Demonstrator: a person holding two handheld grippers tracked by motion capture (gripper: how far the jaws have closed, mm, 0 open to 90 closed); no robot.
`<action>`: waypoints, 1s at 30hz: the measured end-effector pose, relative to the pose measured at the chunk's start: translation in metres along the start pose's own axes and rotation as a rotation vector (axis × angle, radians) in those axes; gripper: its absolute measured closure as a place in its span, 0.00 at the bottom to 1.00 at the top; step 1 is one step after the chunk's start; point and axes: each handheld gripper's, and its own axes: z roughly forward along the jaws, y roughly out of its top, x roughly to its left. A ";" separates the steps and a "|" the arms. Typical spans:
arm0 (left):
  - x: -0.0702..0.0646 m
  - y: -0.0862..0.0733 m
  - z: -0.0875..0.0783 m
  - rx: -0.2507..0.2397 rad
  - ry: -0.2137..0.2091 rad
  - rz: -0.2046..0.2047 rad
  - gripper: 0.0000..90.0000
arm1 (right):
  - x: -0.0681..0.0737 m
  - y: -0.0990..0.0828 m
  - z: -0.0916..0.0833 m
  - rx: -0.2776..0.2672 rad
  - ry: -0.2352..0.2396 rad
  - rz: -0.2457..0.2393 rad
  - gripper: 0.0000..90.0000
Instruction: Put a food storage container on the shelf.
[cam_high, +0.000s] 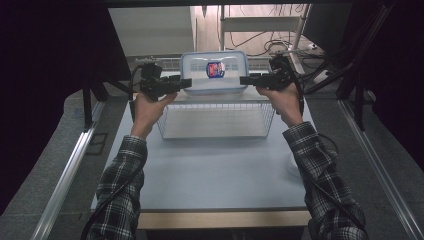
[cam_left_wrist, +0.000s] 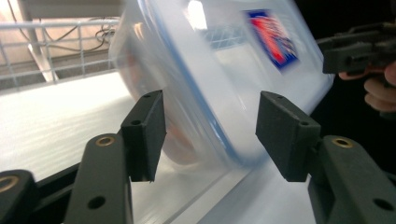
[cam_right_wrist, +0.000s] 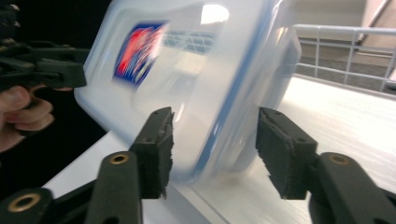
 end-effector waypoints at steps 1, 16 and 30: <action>0.001 0.000 -0.001 -0.008 -0.003 -0.009 0.57 | -0.003 0.000 -0.002 -0.023 0.003 0.026 0.58; 0.002 0.003 0.002 -0.034 0.050 0.003 0.57 | -0.004 0.005 0.000 -0.042 -0.026 0.025 0.61; -0.014 0.005 -0.008 -0.052 0.106 0.103 0.40 | 0.000 0.005 -0.012 -0.088 -0.055 -0.009 0.53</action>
